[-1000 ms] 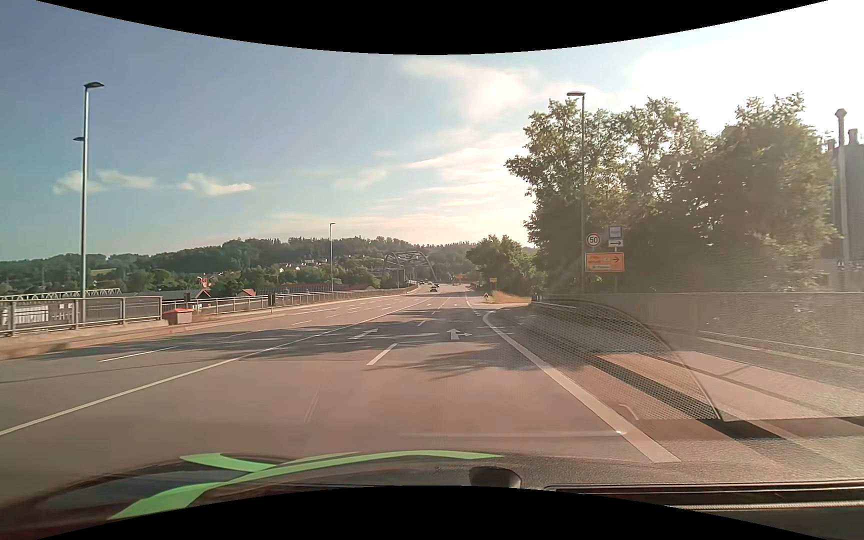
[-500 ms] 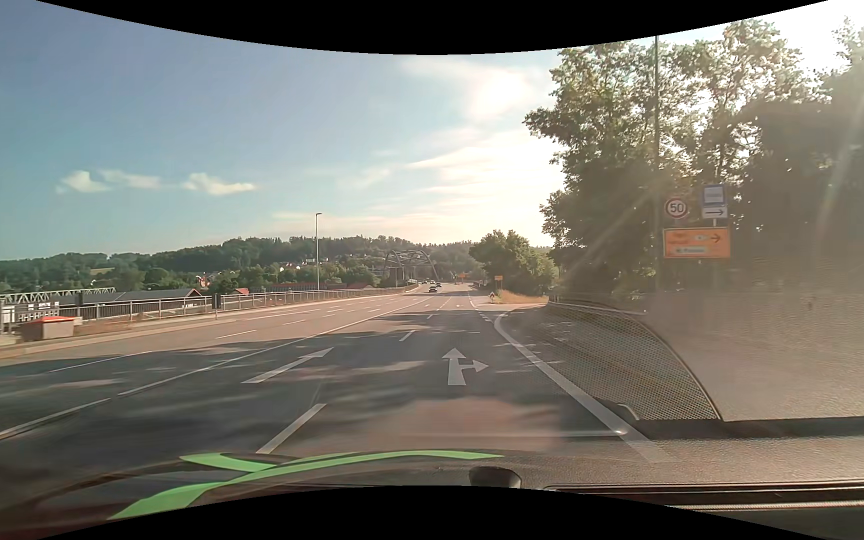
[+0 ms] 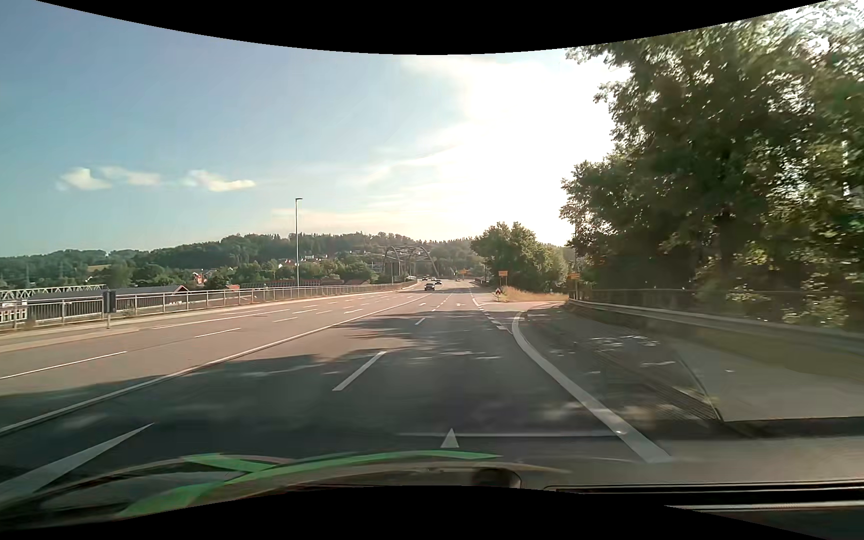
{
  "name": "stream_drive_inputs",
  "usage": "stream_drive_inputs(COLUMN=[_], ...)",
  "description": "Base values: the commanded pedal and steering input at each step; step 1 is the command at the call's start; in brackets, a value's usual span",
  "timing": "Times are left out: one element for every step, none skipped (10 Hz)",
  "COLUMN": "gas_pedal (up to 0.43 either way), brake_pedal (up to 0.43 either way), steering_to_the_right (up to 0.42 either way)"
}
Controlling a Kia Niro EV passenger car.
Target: Follow the waypoints while adhering to traffic rules and regulations
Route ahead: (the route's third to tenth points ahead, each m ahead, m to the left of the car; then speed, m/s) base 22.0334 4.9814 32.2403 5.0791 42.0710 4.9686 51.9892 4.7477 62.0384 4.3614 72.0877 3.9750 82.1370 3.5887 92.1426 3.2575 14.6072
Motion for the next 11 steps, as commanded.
stream_drive_inputs(gas_pedal=[0.067,0.067,0.067,0.067,0.067,0.067,0.067,0.079,0.098,0.110,0.118], brake_pedal=[0.000,0.000,0.000,0.000,0.000,0.000,0.000,0.000,0.000,0.000,0.000], steering_to_the_right=[-0.003,-0.003,-0.003,-0.002,0.000,0.001,0.001,0.001,0.001,0.001,0.001])
